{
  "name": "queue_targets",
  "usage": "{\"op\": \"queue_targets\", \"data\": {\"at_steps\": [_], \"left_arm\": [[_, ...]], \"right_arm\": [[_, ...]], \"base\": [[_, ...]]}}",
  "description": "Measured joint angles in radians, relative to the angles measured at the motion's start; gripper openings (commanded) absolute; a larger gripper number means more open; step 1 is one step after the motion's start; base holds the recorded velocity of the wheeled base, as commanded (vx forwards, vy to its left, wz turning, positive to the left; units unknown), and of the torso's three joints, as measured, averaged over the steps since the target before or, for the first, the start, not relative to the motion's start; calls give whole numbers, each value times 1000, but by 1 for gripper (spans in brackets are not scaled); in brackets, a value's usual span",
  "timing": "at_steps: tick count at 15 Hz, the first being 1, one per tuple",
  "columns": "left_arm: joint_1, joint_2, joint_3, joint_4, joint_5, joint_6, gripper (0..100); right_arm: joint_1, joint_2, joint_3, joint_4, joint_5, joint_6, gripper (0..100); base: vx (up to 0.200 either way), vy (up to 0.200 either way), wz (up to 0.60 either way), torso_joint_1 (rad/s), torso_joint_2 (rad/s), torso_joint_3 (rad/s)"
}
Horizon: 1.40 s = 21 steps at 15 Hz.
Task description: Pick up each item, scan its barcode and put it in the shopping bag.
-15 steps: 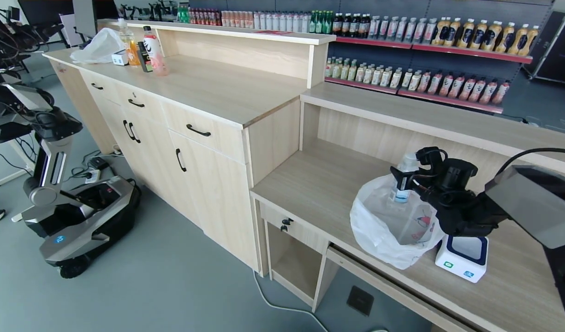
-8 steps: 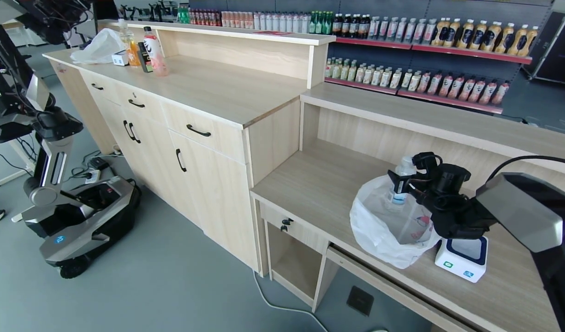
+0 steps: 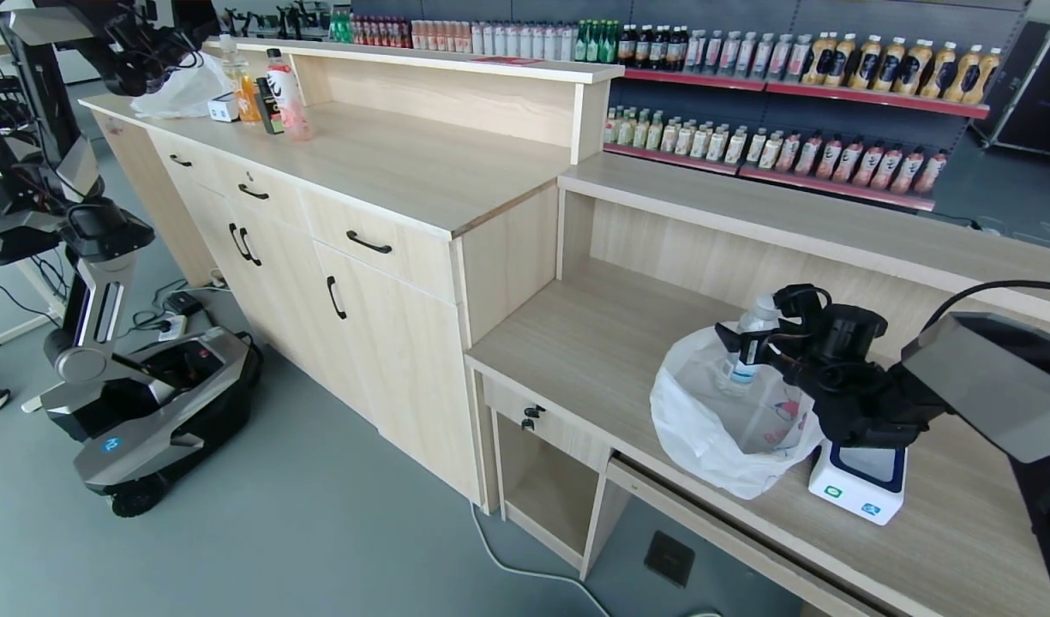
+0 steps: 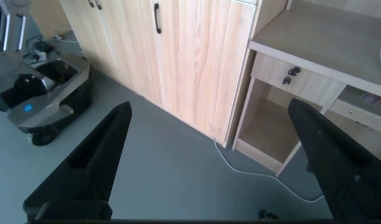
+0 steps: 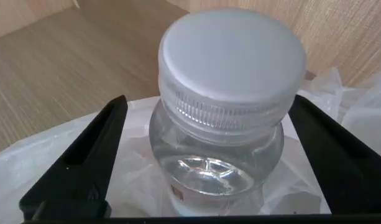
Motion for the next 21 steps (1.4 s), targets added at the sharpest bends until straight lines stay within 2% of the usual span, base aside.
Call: {"op": "queue_targets", "data": {"at_steps": [4,8,10,13,15,18,20,21], "left_arm": [[-1,0,0,0,0,0,100],[-1,0,0,0,0,0,100],[0,0,0,0,0,0,100],[0,0,0,0,0,0,100],[-2,0,0,2,0,0,100],[0,0,0,0,0,0,100],[-1,0,0,0,0,0,100],[0,0,0,0,0,0,100]], "right_arm": [[5,-141,74,1,0,-6,100],[-2,-413,243,94,-4,-14,100],[-32,-578,389,103,-5,-103,100],[-155,-809,551,157,-32,-265,100],[-262,-951,591,295,-99,-294,100],[-488,-1095,604,663,-250,-298,100],[-600,-1139,598,899,-340,-225,100],[-627,-1136,588,943,-361,-189,100]], "base": [[0,0,0,0,0,0],[0,0,0,0,0,0],[0,0,0,0,0,0],[0,0,-600,-67,124,66],[0,0,-600,-39,78,44],[0,0,-600,-4,23,7],[0,0,-600,-2,7,7],[0,0,-600,-2,-7,2]]}}
